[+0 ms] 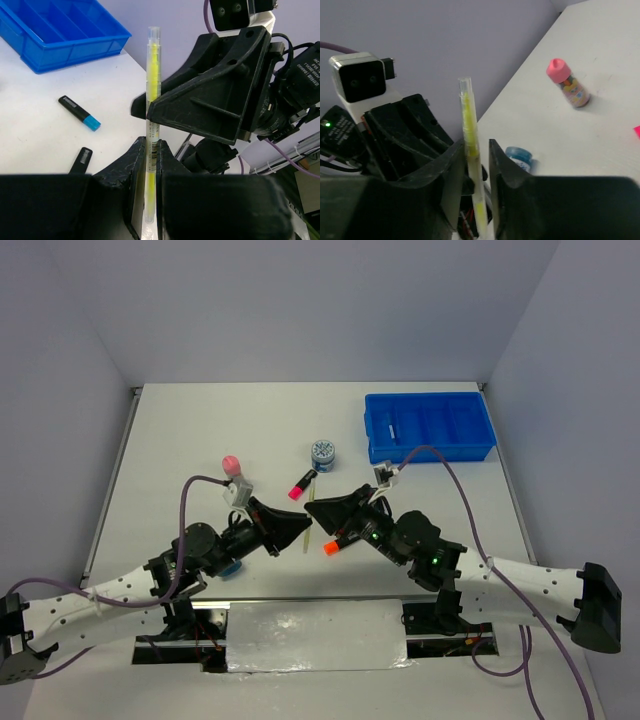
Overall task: Sort the stationery into containers
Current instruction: Close the pen cap on the pen.
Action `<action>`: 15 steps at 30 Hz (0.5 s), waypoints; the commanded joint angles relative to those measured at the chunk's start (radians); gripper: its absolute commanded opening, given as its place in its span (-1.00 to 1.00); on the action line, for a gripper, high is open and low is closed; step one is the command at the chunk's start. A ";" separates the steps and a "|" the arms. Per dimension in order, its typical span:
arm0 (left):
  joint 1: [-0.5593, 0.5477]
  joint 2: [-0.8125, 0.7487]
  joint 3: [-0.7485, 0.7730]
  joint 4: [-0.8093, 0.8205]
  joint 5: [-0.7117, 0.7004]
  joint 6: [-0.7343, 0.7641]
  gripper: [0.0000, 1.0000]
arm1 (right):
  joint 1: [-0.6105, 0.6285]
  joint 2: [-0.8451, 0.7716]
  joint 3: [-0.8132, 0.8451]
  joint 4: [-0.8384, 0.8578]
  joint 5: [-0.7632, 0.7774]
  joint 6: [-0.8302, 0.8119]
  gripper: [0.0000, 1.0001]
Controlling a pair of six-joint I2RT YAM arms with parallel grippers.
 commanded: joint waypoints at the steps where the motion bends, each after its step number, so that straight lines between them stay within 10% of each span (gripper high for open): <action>1: 0.000 0.004 0.034 0.081 -0.006 0.018 -1.00 | 0.008 -0.013 -0.006 0.032 -0.022 -0.005 -0.40; 6: 0.000 0.033 0.055 0.064 0.000 0.021 -0.88 | 0.008 -0.014 -0.006 0.059 -0.059 -0.041 -1.00; 11: 0.000 0.078 0.082 0.051 0.041 0.027 -0.18 | 0.008 -0.029 -0.023 0.144 -0.129 -0.132 -1.00; 15: 0.000 0.098 0.083 0.067 0.080 0.030 -0.20 | 0.010 -0.048 -0.031 0.172 -0.168 -0.159 -1.00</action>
